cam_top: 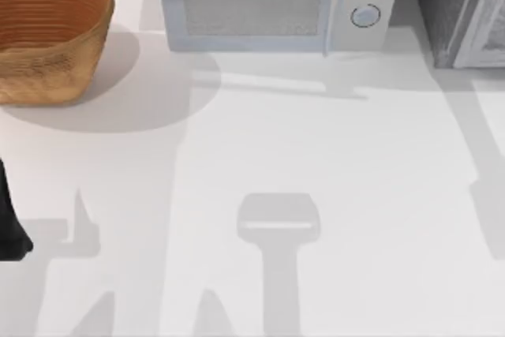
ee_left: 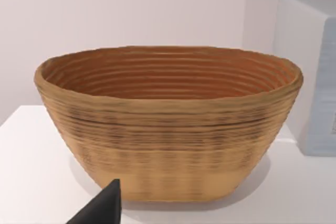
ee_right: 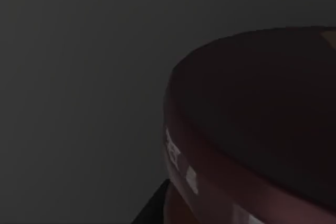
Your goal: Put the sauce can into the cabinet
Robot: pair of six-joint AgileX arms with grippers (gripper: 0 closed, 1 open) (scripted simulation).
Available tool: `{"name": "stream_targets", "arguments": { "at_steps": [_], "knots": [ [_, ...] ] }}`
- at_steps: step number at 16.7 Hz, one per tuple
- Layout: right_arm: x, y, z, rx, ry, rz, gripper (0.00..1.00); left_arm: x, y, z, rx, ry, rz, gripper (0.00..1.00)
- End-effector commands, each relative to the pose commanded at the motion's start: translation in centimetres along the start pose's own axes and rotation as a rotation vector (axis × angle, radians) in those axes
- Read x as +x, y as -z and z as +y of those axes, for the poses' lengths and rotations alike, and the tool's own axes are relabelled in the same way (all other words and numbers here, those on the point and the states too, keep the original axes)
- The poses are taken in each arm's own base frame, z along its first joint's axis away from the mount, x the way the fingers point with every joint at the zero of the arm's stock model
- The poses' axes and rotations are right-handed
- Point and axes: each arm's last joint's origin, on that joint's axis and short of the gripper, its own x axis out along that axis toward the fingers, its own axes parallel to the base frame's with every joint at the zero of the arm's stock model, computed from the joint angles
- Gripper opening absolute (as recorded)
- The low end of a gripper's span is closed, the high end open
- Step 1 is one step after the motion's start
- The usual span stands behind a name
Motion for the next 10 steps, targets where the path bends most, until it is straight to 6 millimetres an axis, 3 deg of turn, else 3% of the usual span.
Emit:
{"name": "stream_targets", "arguments": {
  "at_steps": [4, 10],
  "knots": [
    [0.0, 0.0, 0.0, 0.0, 0.0, 0.0, 0.98, 0.0, 0.0, 0.0, 0.0, 0.0, 0.0, 1.0],
    [0.0, 0.0, 0.0, 0.0, 0.0, 0.0, 1.0, 0.0, 0.0, 0.0, 0.0, 0.0, 0.0, 1.0]
  ]
}}
